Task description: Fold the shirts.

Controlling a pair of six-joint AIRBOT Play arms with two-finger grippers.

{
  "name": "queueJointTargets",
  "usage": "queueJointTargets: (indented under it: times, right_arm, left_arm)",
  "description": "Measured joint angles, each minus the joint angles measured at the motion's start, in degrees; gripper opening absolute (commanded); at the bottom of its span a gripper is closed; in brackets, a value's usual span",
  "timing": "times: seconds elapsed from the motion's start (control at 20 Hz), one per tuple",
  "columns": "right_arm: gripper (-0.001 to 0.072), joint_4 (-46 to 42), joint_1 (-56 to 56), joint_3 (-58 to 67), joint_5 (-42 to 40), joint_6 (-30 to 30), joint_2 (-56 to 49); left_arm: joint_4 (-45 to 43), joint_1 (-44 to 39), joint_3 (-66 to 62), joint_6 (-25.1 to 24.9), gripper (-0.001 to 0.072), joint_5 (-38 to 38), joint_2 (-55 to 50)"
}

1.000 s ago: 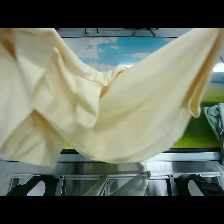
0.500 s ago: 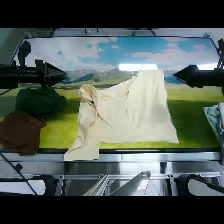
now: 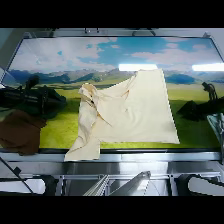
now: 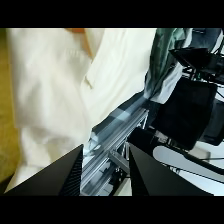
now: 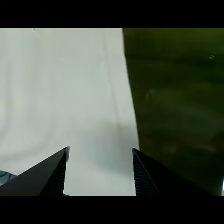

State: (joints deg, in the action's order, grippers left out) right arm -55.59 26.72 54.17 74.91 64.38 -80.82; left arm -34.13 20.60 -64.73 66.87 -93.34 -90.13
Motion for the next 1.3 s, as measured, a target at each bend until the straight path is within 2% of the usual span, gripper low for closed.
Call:
queueJointTargets:
  times: [0.25, 0.35, 0.4, 0.45, 0.5, 0.75, 0.8, 0.9, 0.95, 1.0, 1.3]
  right_arm:
    - [0.0469, -3.5, 0.8, -7.1, -2.4, 0.2, -0.8]
    - [0.0451, -1.6, 0.9, -9.4, -1.8, 0.0, -1.7]
    - [0.0378, -0.4, 1.0, -10.5, -1.7, -0.8, -2.3]
    - [0.0218, 1.1, 1.0, -11.6, -1.4, -1.7, -3.1]
    - [0.0129, 2.4, 0.9, -12.5, -1.6, -3.1, -4.1]
    - [0.012, 10.8, 0.9, -14.4, -2.7, -8.2, -6.5]
    - [0.0083, 11.8, 0.9, -14.5, -2.9, -8.8, -6.7]
    - [0.0074, 13.3, 0.9, -14.7, -3.5, -9.6, -6.9]
    - [0.002, 13.7, 0.9, -14.7, -3.7, -10.0, -7.0]
    - [0.0021, 14.1, 0.9, -14.7, -3.7, -10.0, -7.0]
    - [0.0021, 15.2, 0.9, -14.7, -3.6, -10.7, -7.0]
  left_arm:
    - [-1.9, -6.2, 7.2, 0.0, 0.03, 3.2, 7.5]
    - [-3.7, -9.9, 8.4, 0.9, 0.0301, 4.7, 9.6]
    - [-5.2, -11.9, 8.7, 1.8, 0.03, 5.7, 10.3]
    - [-7.3, -14.2, 9.0, 3.0, 0.03, 6.9, 11.0]
    - [-9.1, -16.5, 9.2, 4.0, 0.0301, 8.0, 11.6]
    - [-20.3, -29.8, 8.3, 12.3, 0.0301, 13.1, 12.8]
    - [-22.9, -32.5, 7.7, 14.2, 0.0341, 13.8, 12.9]
    - [-29.8, -37.8, 6.2, 18.9, 0.0341, 15.3, 13.0]
    - [-33.5, -40.3, 5.5, 21.3, 0.0341, 16.1, 13.0]
    - [-36.6, -42.4, 4.8, 23.3, 0.0341, 16.3, 13.0]
    - [-45.2, -49.7, 3.0, 29.4, 0.0341, 19.1, 11.5]
